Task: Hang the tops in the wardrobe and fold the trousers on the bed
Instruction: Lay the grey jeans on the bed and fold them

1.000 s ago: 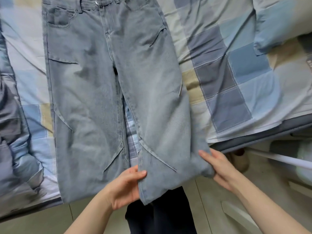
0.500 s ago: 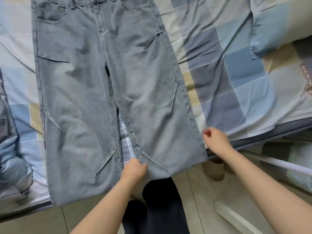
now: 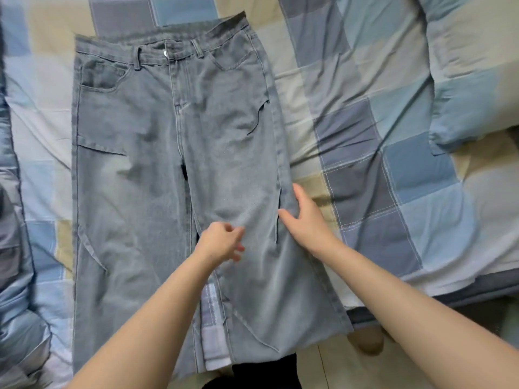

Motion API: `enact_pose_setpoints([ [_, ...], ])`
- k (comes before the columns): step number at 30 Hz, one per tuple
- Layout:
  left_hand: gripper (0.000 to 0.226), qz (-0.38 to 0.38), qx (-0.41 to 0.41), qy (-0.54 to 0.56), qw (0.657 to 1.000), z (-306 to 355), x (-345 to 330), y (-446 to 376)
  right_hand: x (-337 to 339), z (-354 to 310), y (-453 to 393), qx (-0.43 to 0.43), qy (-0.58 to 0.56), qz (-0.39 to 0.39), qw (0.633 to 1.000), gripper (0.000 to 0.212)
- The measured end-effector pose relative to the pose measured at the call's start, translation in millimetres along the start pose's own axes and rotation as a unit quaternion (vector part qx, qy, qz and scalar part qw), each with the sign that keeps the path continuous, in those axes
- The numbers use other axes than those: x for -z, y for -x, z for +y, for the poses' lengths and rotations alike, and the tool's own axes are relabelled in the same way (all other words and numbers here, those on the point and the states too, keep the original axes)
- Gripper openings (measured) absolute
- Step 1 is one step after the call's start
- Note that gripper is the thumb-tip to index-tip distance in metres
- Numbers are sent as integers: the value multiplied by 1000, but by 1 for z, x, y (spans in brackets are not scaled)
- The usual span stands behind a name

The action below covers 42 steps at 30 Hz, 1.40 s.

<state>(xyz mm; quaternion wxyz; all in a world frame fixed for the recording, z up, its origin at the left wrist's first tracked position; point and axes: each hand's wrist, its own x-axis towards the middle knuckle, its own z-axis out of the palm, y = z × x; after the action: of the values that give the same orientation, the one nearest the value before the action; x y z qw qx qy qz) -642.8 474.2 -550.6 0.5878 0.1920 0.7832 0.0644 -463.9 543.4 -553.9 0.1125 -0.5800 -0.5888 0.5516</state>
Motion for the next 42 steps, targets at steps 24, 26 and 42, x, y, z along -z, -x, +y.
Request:
enact_pose_setpoints([
  [24,41,0,-253,42,967,23,97,3,-100,-237,-206,-90,273,126,950,33],
  [26,41,-31,-268,129,954,8,136,8,-125,-259,-205,-52,247,182,950,30],
  [42,10,70,-60,333,938,-206,259,-86,-374,-308,-259,17,278,28,960,39],
])
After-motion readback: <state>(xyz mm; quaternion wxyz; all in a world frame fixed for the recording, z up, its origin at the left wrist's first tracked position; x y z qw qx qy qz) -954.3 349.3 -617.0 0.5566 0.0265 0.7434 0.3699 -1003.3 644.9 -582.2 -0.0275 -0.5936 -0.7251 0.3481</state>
